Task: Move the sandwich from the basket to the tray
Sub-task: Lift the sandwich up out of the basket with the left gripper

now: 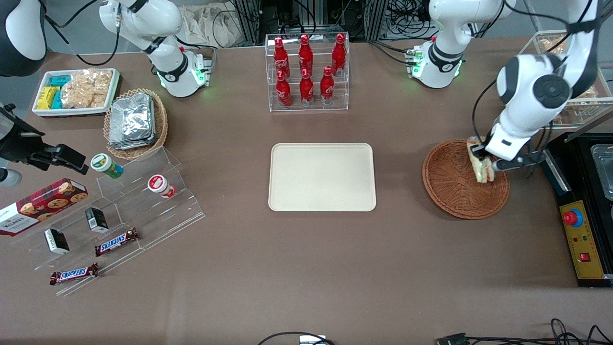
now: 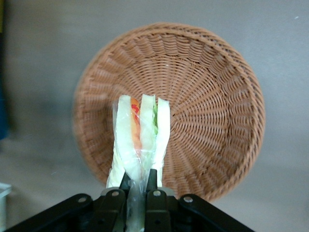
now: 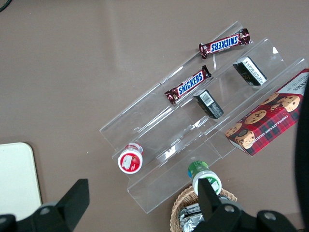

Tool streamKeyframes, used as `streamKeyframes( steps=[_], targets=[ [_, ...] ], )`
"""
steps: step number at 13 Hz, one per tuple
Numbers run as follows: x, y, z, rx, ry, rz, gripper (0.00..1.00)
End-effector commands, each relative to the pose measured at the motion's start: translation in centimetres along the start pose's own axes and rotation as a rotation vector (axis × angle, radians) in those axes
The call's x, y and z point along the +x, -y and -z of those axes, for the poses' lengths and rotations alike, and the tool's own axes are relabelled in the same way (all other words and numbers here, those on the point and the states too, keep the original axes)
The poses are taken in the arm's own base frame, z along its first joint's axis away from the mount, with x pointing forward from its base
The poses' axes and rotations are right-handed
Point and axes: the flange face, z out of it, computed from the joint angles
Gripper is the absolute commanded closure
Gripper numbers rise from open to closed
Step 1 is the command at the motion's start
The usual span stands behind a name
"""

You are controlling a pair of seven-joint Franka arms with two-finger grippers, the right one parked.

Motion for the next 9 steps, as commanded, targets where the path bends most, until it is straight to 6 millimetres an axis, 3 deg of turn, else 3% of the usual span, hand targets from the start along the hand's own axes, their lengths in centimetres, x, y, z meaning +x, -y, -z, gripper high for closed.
streamKeyframes(
  steps=[1,3,5,6,9],
  targets=[
    [1.9,-0.1,10.0,0.001,0.049,-0.034,1.0],
    [2.5,-1.0,16.3,-0.01,0.087,-0.057,1.0],
    [2.6,-2.9,20.3,-0.025,0.088,-0.09,1.0],
    [2.3,-5.2,21.9,-0.043,0.071,-0.125,1.0],
    [1.2,-14.0,23.6,-0.061,0.058,-0.259,1.0]
  ],
)
